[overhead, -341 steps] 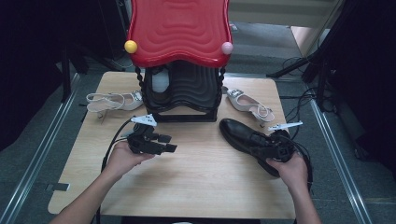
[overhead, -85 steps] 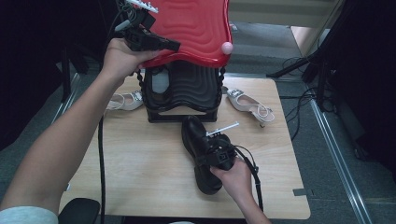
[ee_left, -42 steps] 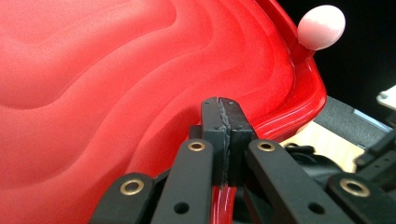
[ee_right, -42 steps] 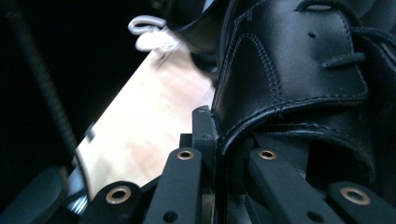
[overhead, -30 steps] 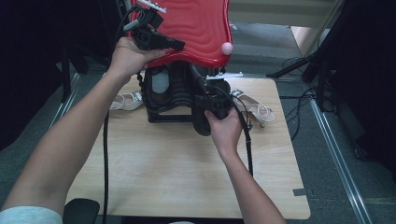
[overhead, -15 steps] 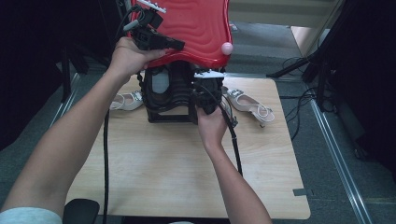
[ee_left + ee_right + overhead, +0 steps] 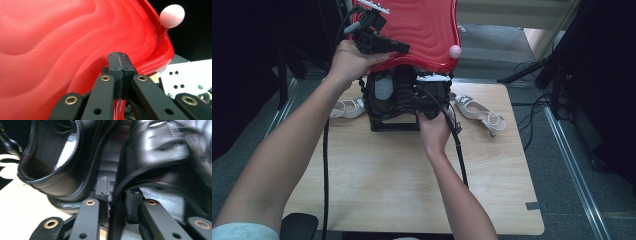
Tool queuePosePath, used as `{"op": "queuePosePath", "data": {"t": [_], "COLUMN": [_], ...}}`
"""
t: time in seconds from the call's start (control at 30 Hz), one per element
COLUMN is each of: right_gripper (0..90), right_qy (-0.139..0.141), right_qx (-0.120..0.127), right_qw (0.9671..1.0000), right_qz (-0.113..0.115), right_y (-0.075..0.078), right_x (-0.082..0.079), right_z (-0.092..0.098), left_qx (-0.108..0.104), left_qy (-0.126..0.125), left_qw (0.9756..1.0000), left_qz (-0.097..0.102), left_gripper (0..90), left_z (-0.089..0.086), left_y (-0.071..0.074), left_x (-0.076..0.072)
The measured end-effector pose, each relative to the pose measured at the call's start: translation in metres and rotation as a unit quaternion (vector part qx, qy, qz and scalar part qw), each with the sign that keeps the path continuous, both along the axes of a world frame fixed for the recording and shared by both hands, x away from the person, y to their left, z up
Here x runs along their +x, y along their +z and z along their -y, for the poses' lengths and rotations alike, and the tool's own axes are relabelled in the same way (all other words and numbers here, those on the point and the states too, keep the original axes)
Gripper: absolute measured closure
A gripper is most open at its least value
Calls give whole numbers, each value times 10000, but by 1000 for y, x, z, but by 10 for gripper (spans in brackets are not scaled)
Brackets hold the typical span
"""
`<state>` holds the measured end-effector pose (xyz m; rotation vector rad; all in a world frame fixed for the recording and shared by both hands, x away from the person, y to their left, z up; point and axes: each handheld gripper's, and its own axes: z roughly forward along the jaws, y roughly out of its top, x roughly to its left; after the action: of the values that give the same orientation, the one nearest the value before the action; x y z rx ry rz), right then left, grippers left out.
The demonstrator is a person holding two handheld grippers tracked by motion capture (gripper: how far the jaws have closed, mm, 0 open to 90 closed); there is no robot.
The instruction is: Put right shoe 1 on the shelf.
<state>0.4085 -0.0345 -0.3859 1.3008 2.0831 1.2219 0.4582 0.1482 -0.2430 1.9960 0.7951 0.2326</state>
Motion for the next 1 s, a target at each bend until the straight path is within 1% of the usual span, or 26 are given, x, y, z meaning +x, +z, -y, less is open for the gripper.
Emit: {"op": "queuePosePath", "data": {"t": [0.03, 0.07, 0.13, 0.2, 0.23, 0.27, 0.3, 0.33, 0.4, 0.47, 0.57, 0.6, 0.63, 0.67, 0.7, 0.73, 0.77, 0.83, 0.87, 0.9, 0.93, 0.97, 1.0], "right_gripper": [741, 744, 742, 694, 691, 691, 691, 691, 694, 695, 714, 762, 768, 816, 853, 882, 900, 900, 900, 900, 900, 900, 900], "right_qy": [77, 91, 126, 203, 210, 211, 237, 263, 355, 484, 571, 657, 744, 775, 897, 972, 1068, 1200, 1291, 1334, 1378, 1470, 1498], "right_qx": [68, 109, 110, 250, 313, 319, 321, 319, 396, 596, 683, 690, 700, 689, 733, 704, 683, 729, 731, 710, 714, 754, 744], "right_qw": [9999, 9999, 9998, 9994, 9991, 9990, 9990, 9989, 9982, 9959, 9947, 9940, 9935, 9934, 9918, 9915, 9906, 9884, 9871, 9865, 9856, 9838, 9832], "right_qz": [-37, -62, -96, -125, -178, -210, -182, -225, -289, -483, -511, -528, -499, -490, -535, -495, -515, -579, -603, -633, -668, -696, -736], "right_y": [0, 0, 1, 2, 3, 4, 6, 8, 10, 11, 16, 19, 21, 23, 25, 27, 27, 27, 26, 24, 21, 18, 14], "right_x": [1, 0, 0, -1, -1, -3, -4, -7, -10, -12, -19, -22, -26, -31, -35, -40, -44, -50, -52, -55, -56, -58, -59], "right_z": [0, 0, -1, 2, 3, 4, 5, 7, 12, 17, 23, 25, 26, 28, 29, 31, 32, 35, 37, 39, 41, 44, 46], "left_qx": [-8, -6, -19, -33, -32, -31, -27, -31, -36, -34, -32, -33, -28, -24, -22, -21, -20, -18, -14, -20, -36, -40, -27], "left_qy": [-11, -14, -3, 13, 15, 19, 14, 21, 26, 22, 36, 39, 33, 32, 36, 37, 36, 33, 35, 40, 39, 49, 43], "left_qw": [10000, 10000, 10000, 10000, 10000, 10000, 10000, 10000, 10000, 10000, 10000, 10000, 10000, 10000, 10000, 10000, 10000, 10000, 10000, 9999, 9999, 9999, 9999], "left_qz": [-4, -7, -48, -62, -63, -68, -68, -73, -81, -73, -82, -85, -80, -86, -85, -86, -90, -88, -86, -109, -134, -144, -141], "left_gripper": [900, 900, 900, 900, 900, 900, 900, 900, 900, 900, 900, 900, 900, 900, 900, 900, 900, 900, 900, 900, 900, 900, 900], "left_z": [0, 0, -1, 0, 0, 0, -1, 0, 0, 0, 0, 0, 0, 0, 0, 0, 0, 0, 0, 0, 0, 0, 0], "left_y": [0, 0, 0, 0, 0, 0, 0, 0, 0, 0, 0, 0, 0, 0, 1, 1, 1, 1, 1, 1, 1, 1, 1], "left_x": [0, 0, 1, 1, 1, 1, 1, 1, 1, 1, 1, 1, 1, 1, 1, 1, 1, 1, 1, 1, 2, 2, 2]}}
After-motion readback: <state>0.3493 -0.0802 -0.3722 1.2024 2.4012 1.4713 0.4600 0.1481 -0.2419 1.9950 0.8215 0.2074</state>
